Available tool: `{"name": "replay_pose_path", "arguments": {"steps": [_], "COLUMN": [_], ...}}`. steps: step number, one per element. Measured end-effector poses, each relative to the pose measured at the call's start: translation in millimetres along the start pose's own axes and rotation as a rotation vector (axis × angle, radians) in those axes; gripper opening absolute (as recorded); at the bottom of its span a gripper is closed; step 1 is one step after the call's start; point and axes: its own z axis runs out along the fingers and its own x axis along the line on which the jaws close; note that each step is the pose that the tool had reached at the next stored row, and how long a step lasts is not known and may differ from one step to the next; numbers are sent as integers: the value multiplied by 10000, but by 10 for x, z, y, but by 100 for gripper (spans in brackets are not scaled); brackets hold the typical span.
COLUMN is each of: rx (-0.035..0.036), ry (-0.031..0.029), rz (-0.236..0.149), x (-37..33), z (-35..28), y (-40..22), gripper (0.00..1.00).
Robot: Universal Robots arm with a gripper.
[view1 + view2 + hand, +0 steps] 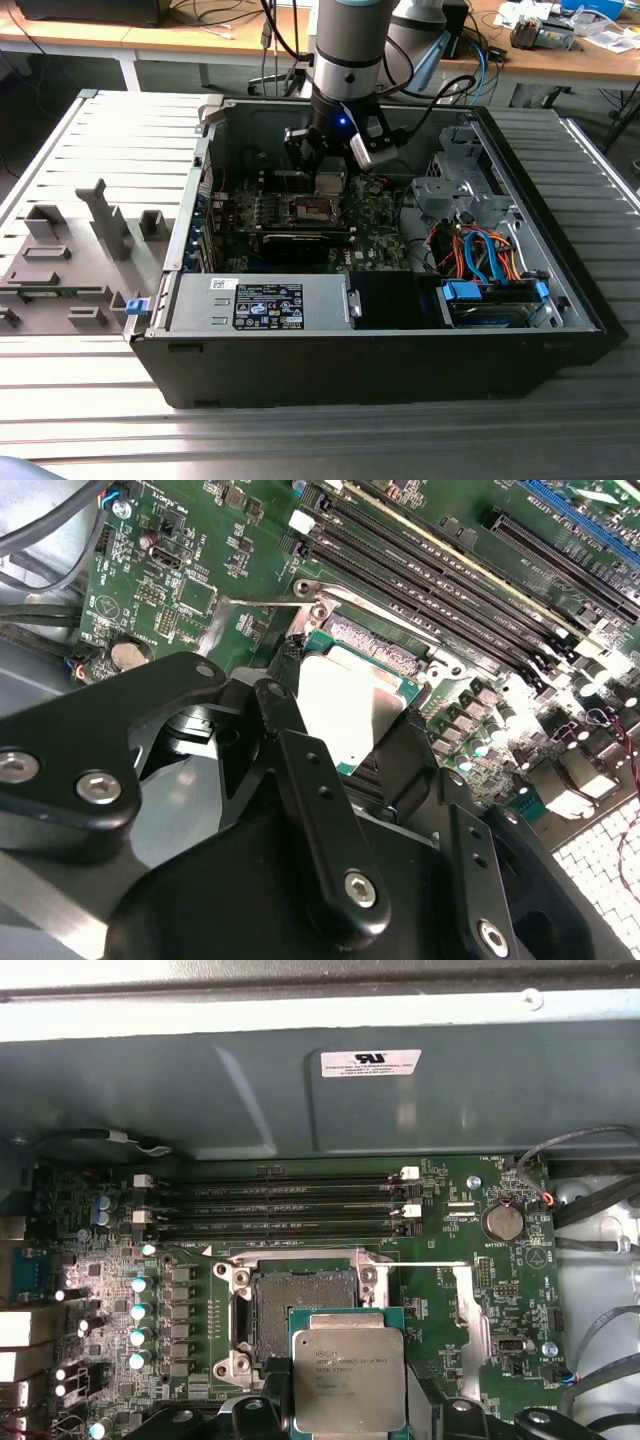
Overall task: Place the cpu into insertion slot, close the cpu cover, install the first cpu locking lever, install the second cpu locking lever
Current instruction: 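Place the cpu into insertion slot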
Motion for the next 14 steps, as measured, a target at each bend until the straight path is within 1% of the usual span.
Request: {"name": "replay_pose_path", "arguments": {"steps": [3,4,5,7,8,11,14], "rx": [7,53,142,488,512,514,513], "ry": [-1,-3,-4,-13,-13,-13,-14], "rz": [1,4,7,9,7,10,9], "x": [0,0,0,0,0,0,1], "z": [2,2,2,2,2,-16,-64], "y": [0,0,0,0,-1,2,6], "gripper": [54,54,54,54,54,54,54]}}
